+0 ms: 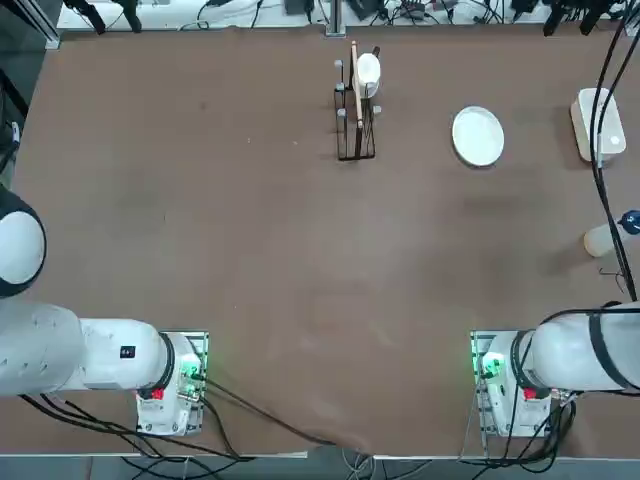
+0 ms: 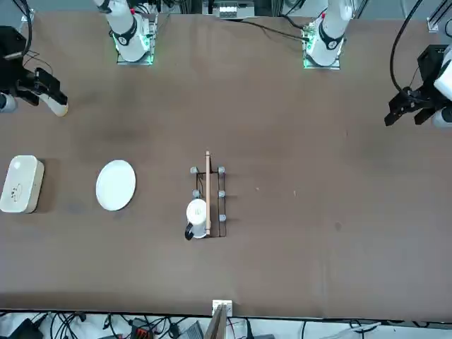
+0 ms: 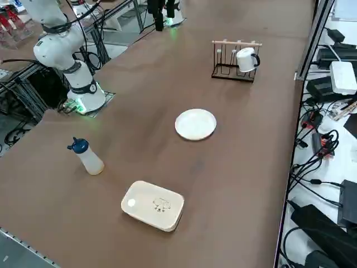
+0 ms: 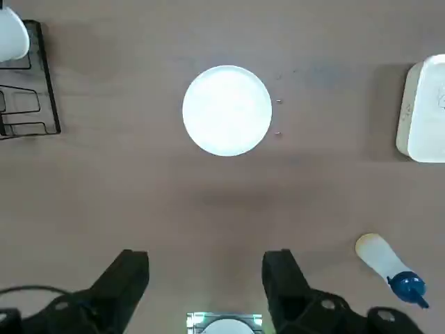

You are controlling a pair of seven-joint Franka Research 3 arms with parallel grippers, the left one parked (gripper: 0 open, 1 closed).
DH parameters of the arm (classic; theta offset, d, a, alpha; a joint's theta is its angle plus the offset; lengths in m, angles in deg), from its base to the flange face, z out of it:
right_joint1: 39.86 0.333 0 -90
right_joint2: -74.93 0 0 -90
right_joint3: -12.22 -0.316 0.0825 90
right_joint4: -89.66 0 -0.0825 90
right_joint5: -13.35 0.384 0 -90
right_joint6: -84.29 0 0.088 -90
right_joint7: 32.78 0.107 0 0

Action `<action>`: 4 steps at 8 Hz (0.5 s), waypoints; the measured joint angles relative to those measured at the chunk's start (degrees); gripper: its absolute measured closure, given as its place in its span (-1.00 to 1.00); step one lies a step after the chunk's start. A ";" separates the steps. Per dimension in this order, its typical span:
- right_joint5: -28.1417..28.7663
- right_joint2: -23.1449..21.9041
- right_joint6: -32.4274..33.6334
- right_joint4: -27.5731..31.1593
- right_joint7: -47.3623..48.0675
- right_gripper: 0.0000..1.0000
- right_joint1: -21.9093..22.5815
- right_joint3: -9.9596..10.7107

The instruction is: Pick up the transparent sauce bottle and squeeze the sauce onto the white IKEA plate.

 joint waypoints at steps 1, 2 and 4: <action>0.00 0.01 0.00 0.00 0.14 -1.00 0.00 0.00; 0.00 0.03 0.00 0.00 0.14 -1.00 0.00 0.00; -0.01 0.17 0.56 0.00 0.14 -1.00 0.00 0.00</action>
